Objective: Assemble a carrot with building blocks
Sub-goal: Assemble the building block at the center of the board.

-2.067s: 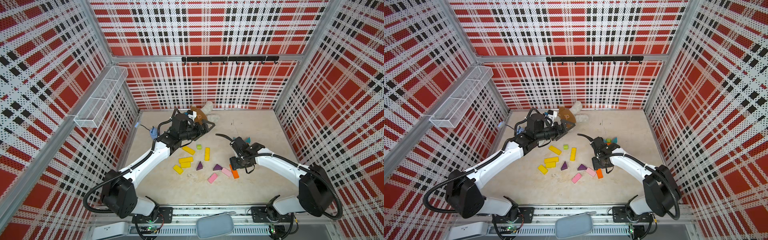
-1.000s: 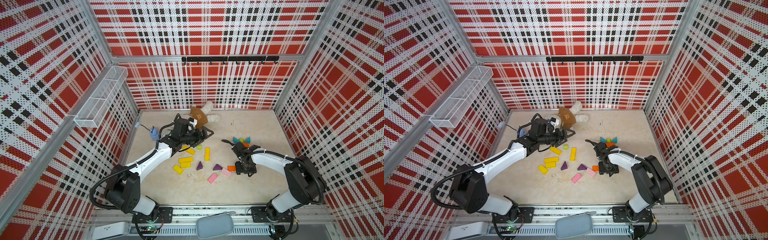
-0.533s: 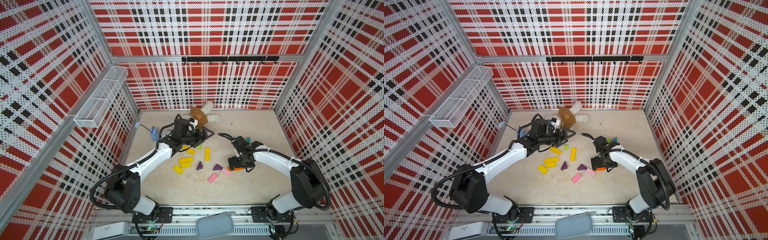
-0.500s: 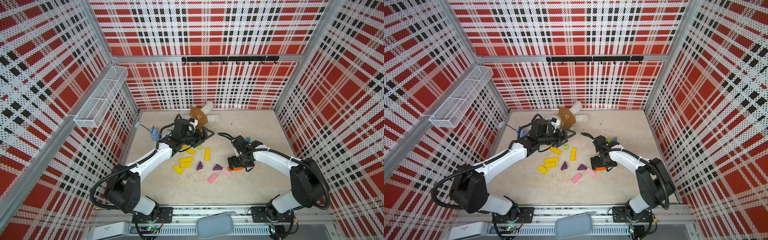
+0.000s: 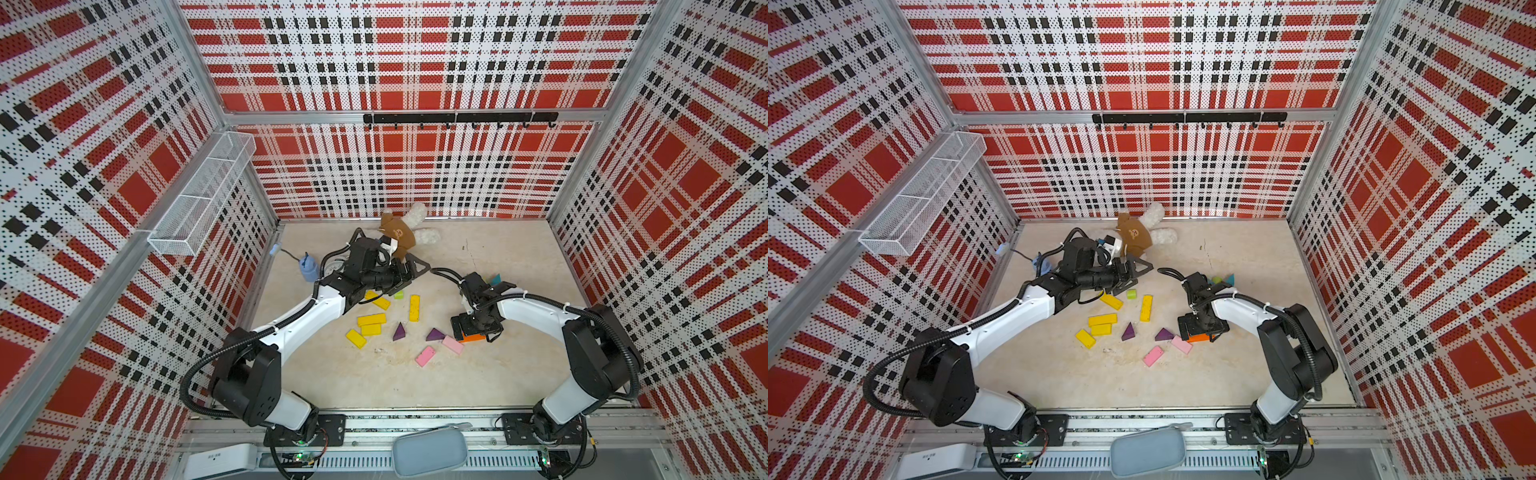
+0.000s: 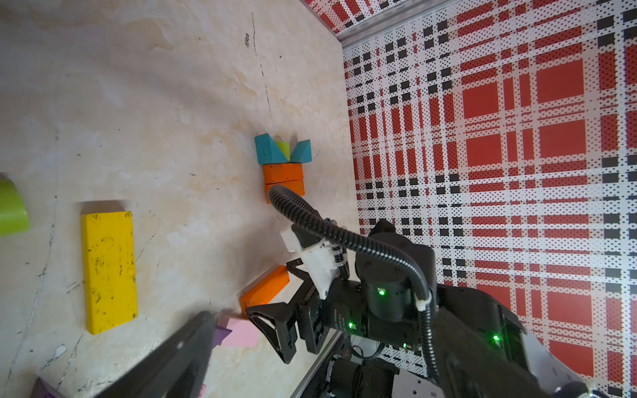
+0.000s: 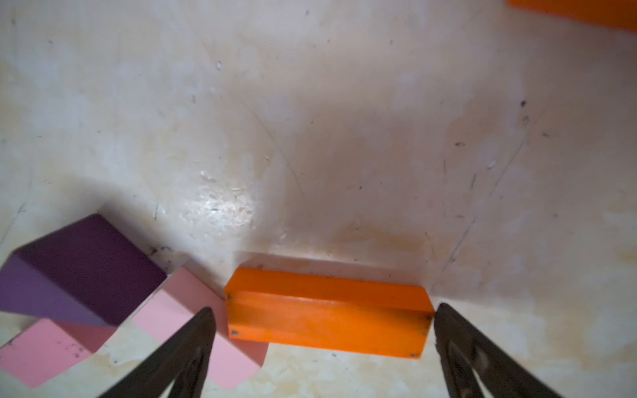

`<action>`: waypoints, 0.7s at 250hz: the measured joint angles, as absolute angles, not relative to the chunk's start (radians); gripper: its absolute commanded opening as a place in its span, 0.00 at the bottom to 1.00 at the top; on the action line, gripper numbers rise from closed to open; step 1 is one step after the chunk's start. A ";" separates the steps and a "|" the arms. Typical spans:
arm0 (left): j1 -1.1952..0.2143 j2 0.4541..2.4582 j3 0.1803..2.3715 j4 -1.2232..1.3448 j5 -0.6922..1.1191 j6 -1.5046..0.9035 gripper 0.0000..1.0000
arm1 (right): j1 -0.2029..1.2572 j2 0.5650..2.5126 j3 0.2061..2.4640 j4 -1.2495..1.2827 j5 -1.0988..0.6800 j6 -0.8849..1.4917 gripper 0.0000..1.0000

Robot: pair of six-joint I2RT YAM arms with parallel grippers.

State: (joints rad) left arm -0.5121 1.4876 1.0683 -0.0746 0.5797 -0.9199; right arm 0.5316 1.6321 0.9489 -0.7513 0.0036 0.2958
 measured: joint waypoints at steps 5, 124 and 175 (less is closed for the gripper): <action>-0.513 1.488 1.068 -0.075 0.580 -0.920 1.00 | 0.532 1.633 0.945 -0.751 0.009 0.296 1.00; -0.518 1.496 1.068 -0.069 0.584 -0.923 1.00 | 0.533 1.654 0.923 -0.714 0.058 0.315 0.87; -0.518 1.496 1.068 -0.067 0.588 -0.925 1.00 | 0.528 1.654 0.929 -0.719 0.069 0.323 0.87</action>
State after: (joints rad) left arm -0.5179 1.4956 1.0676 -0.0673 0.5880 -0.9245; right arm 0.5282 1.6535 0.9295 -0.7185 0.0692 0.3225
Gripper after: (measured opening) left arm 0.993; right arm 0.922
